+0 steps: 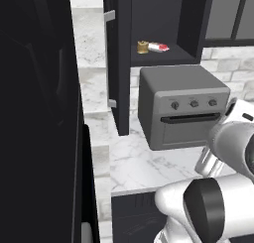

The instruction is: Pick the candle and candle from the dining table and place them in the open cabinet. Close the cabinet after placing the objects.

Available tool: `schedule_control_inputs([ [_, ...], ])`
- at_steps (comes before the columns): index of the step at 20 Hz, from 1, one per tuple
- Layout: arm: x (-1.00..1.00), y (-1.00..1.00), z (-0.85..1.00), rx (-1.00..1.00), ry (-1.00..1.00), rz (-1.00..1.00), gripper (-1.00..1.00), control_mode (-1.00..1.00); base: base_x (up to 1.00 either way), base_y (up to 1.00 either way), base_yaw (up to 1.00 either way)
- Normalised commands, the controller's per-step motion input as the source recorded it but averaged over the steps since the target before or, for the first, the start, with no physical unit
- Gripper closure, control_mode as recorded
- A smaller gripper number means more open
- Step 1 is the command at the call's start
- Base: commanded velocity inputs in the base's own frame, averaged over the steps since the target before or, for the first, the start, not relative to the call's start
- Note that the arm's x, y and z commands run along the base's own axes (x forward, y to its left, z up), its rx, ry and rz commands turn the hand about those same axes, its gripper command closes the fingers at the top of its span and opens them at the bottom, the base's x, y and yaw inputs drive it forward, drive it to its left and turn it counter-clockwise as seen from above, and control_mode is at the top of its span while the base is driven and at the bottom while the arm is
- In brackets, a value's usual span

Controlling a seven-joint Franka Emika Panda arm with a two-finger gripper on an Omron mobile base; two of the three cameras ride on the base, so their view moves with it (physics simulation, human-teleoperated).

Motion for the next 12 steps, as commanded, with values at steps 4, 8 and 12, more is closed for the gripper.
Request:
schedule_control_inputs([
  [4, -0.13, 0.15, 0.0, -0.18, 0.01, 0.24, -1.0, -1.0, 0.0, 0.0, 0.0],
  [8, -0.07, 0.38, 0.0, -0.22, 0.03, 0.12, -1.0, -1.0, 0.0, 0.0, 0.0],
  [12, -0.12, 0.36, 0.0, -0.26, 0.0, 0.09, -1.0, -1.0, 0.0, 0.0, 0.0],
])
